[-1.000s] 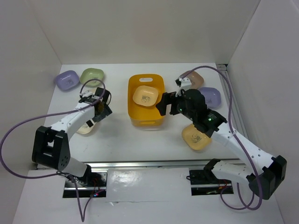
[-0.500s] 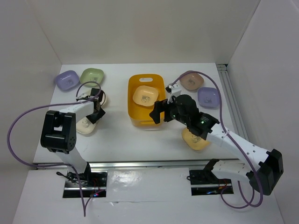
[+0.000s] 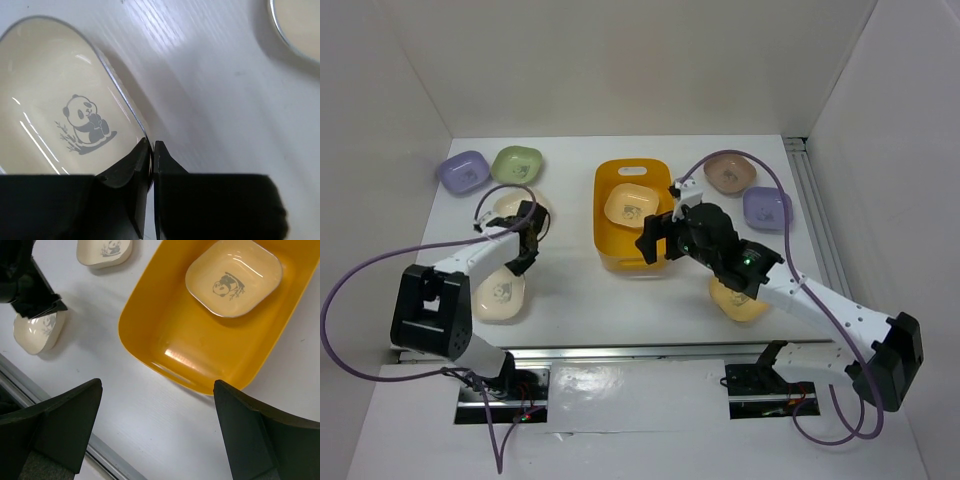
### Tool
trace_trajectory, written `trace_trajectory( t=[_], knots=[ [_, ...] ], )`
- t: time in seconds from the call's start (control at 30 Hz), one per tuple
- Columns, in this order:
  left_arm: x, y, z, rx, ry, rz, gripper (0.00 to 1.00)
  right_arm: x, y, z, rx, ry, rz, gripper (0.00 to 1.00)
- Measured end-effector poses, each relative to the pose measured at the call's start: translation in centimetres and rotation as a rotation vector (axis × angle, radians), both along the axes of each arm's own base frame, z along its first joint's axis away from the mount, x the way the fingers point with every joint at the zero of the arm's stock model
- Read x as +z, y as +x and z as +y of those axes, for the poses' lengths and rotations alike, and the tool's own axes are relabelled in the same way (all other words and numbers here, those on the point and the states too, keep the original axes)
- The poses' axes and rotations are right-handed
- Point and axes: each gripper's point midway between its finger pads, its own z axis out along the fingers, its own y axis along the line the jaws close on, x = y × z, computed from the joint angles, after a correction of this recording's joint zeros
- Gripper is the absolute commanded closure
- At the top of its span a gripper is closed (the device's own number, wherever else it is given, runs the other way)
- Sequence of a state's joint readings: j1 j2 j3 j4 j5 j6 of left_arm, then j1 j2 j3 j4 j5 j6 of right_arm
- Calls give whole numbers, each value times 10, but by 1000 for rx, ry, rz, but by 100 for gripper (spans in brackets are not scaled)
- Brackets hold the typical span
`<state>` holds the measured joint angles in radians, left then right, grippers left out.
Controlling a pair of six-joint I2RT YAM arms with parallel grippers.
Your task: Place the plates into the plastic bin on the countertop
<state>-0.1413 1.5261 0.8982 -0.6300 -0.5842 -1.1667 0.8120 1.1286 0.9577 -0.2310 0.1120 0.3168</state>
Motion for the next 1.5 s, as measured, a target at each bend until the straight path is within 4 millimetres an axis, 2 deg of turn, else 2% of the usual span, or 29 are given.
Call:
trace_trajectory(
  t=[0.1,0.17,0.23,0.33,0.43,0.47,0.53,0.6,0.67,0.73,0.8,0.87,0.97,1.07,1.17,1.5],
  knots=[
    [22,-4,-23,-48,4,-17,100,2,5,-6,-40,-13,-12,1],
    [50,5,-45,-100,4,-61,100,8,9,-11,-75,-17,-28,1],
    [92,23,-68,-151,-1,-146,100,17,13,-19,-120,-20,-50,1],
    [172,50,-105,-210,-41,-323,100,36,17,-36,-203,-10,-91,1],
    [242,64,-133,-267,-101,-489,100,59,17,-59,-304,23,-131,1],
    [259,67,-141,-292,-114,-528,100,66,16,-67,-338,35,-144,1],
    [285,71,-159,-362,-131,-577,100,82,12,-87,-410,73,-176,1],
    [296,78,-179,-424,-134,-592,100,97,6,-103,-461,109,-204,1],
    [305,93,-207,-487,-136,-603,100,110,2,-117,-507,140,-225,1],
    [307,111,-240,-559,-143,-619,100,120,-2,-127,-537,161,-239,1],
    [296,127,-270,-636,-146,-607,100,124,-5,-134,-557,172,-244,1],
    [278,142,-297,-710,-150,-584,100,125,-7,-139,-571,174,-244,1],
    [249,160,-320,-777,-141,-542,100,123,-8,-142,-580,168,-238,1],
    [223,176,-334,-821,-141,-506,100,120,-9,-144,-589,155,-232,1],
    [203,184,-339,-838,-154,-474,100,118,-11,-146,-589,150,-229,1],
    [169,215,-343,-785,-208,-515,100,114,-12,-145,-582,147,-223,1]
  ],
)
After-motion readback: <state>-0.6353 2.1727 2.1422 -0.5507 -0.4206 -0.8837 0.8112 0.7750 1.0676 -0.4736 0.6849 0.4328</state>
